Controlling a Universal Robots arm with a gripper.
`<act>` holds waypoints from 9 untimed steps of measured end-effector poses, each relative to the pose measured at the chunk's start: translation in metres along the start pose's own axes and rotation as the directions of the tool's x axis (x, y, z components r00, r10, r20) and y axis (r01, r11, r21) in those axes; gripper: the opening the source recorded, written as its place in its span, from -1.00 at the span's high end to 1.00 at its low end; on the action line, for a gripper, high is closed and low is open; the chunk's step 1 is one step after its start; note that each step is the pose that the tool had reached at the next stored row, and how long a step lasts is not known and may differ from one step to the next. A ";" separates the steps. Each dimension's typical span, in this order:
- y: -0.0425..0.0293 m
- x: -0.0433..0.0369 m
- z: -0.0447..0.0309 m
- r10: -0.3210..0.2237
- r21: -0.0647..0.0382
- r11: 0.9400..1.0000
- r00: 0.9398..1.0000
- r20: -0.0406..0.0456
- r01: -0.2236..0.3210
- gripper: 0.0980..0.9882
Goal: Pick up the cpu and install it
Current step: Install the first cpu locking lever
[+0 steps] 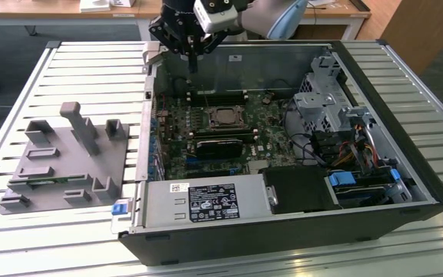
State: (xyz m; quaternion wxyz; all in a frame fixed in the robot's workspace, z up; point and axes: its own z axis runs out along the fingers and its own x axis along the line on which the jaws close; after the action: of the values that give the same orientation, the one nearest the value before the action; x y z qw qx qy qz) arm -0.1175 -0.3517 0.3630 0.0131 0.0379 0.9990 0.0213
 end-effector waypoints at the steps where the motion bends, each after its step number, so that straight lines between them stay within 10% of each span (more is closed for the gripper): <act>1: 0.0002 0.0000 0.0014 0.000 0.000 1.000 1.000 0.000 0.000 0.98; 9: 0.0014 0.0006 0.0118 0.000 0.000 1.000 1.000 0.000 0.000 0.98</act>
State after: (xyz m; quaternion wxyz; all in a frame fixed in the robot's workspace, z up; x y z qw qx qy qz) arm -0.1177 -0.3498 0.3513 0.0131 0.0378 0.9990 0.0212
